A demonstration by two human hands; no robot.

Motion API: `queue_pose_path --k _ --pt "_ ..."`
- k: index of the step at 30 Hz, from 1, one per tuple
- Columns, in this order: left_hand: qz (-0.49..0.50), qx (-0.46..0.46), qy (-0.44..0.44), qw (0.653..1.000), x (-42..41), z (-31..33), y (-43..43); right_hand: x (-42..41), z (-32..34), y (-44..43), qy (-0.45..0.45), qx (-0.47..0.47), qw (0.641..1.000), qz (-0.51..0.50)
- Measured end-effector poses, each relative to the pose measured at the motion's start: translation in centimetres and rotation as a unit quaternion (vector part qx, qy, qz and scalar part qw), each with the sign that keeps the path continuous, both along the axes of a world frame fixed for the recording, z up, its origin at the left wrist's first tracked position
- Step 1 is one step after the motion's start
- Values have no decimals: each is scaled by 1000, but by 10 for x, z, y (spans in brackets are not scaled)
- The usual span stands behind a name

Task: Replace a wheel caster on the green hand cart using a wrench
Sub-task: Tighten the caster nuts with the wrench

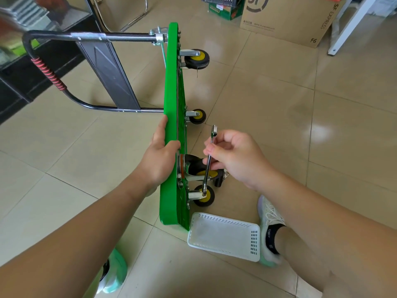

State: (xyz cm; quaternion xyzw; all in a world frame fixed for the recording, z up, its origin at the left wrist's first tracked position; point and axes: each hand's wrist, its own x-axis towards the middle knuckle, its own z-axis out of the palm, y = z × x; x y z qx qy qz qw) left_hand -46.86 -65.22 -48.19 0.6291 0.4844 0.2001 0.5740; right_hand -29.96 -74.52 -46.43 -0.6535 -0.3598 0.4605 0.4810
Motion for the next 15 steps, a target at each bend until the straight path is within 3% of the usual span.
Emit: queue_pose_path --k 8,15 --pt "-1 0 -1 1000 -9 -2 -11 -19 -4 -27 -17 -24 1000 -10" --pt "-15 -4 14 1000 -16 0 -21 -11 -1 -32 -94 -72 992 -32"
